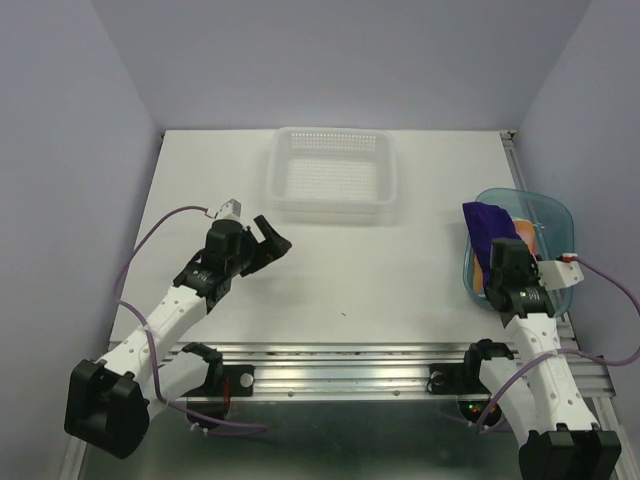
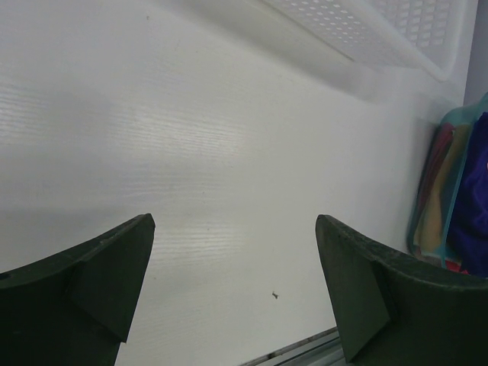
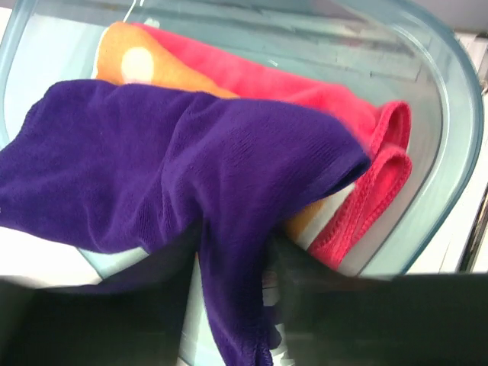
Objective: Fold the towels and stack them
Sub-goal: Neatly place the folded towel into the bin
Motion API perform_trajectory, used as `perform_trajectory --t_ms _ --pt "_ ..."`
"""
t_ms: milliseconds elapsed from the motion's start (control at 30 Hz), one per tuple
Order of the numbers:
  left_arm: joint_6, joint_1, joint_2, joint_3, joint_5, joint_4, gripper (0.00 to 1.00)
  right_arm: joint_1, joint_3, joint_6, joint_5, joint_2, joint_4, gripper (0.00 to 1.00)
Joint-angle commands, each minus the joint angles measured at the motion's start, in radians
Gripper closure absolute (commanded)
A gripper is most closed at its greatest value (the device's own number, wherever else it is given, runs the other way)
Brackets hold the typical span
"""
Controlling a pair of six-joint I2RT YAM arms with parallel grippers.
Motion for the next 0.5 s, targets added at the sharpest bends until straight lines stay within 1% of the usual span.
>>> perform_trajectory --t_ms 0,100,233,267,367,467 --pt "0.036 -0.007 0.001 0.019 0.023 0.048 0.01 -0.006 0.001 0.068 -0.030 -0.030 -0.049 0.43" --pt "0.038 -0.007 0.001 0.016 0.026 0.050 0.01 -0.008 0.013 0.060 -0.027 -0.047 -0.069 0.18" --pt "0.032 -0.007 -0.008 0.016 0.024 0.051 0.01 -0.008 0.054 0.047 0.009 -0.061 -0.092 0.09" --pt "0.032 -0.007 -0.014 0.016 0.024 0.051 0.01 -0.006 0.080 0.022 0.019 -0.061 -0.095 0.06" --pt "0.027 -0.007 -0.023 0.016 0.009 0.056 0.01 -0.008 0.134 -0.068 0.026 -0.051 -0.097 0.00" --pt "0.024 -0.007 -0.025 0.018 -0.006 0.071 0.01 -0.008 0.229 -0.153 0.026 -0.016 -0.116 0.00"
